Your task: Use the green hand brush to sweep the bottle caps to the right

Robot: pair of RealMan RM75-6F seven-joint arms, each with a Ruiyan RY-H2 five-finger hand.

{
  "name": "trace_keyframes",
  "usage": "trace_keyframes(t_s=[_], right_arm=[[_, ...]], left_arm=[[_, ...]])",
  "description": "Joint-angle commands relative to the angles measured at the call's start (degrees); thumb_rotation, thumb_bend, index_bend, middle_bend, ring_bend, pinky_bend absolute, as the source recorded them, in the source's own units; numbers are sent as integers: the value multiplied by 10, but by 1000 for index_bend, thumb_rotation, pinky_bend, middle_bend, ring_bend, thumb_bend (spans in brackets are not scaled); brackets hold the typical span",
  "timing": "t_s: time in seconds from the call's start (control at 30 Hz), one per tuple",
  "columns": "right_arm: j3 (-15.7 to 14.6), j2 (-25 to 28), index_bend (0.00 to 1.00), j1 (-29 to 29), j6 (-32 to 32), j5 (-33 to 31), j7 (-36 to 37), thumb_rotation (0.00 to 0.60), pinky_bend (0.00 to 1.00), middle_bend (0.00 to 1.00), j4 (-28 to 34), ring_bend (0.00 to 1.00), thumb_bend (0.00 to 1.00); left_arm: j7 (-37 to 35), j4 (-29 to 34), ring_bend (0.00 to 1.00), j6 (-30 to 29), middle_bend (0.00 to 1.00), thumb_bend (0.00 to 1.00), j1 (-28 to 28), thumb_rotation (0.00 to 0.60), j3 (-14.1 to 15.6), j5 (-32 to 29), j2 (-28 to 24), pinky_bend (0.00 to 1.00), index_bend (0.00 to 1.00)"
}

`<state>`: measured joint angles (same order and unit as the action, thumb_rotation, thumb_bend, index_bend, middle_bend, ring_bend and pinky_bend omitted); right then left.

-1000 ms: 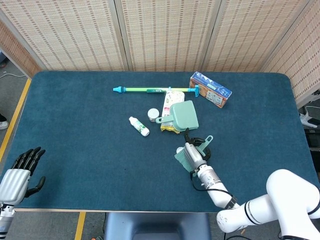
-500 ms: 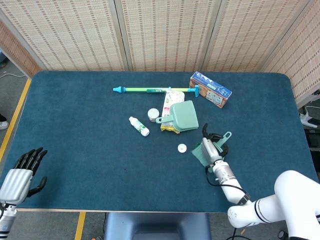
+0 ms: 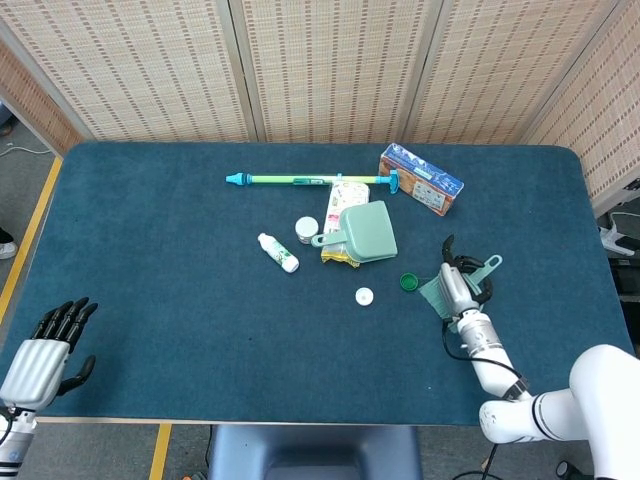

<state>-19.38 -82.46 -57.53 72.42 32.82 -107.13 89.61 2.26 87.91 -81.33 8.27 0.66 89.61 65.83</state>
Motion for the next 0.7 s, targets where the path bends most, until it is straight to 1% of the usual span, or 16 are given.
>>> trace_keyframes(t_s=[0.03, 0.2, 0.33, 0.47, 0.53, 0.6, 0.7], right_arm=[[-5, 8, 901, 6, -2, 0, 4, 600, 121, 834, -7, 564, 369], [-7, 30, 902, 16, -2, 3, 21, 600, 121, 834, -6, 565, 369], [4, 59, 902, 18, 0, 38, 66, 600, 121, 834, 22, 565, 369], [24, 87, 902, 13, 9, 86, 108, 600, 121, 835, 69, 564, 370], [37, 93, 902, 8, 14, 100, 116, 600, 122, 837, 94, 564, 369], [53, 89, 902, 0, 14, 107, 114, 600, 121, 838, 112, 565, 369], [76, 70, 902, -15, 11, 103, 96, 600, 121, 838, 122, 564, 369]], left_arm=[[17, 9, 0, 5, 0, 420, 2, 600, -1, -6, 4, 100, 0], [23, 12, 0, 9, 0, 420, 3, 600, -2, -10, 5, 101, 0], [21, 13, 0, 9, 0, 420, 4, 600, -3, -9, 4, 100, 0], [18, 14, 0, 8, 0, 420, 4, 600, -1, -7, 4, 100, 0], [16, 14, 0, 6, 0, 420, 4, 600, -1, -5, 3, 101, 0], [13, 14, 0, 5, 0, 421, 4, 600, -1, -4, 2, 101, 0], [9, 16, 0, 3, 0, 421, 3, 600, 0, -1, -1, 101, 0]])
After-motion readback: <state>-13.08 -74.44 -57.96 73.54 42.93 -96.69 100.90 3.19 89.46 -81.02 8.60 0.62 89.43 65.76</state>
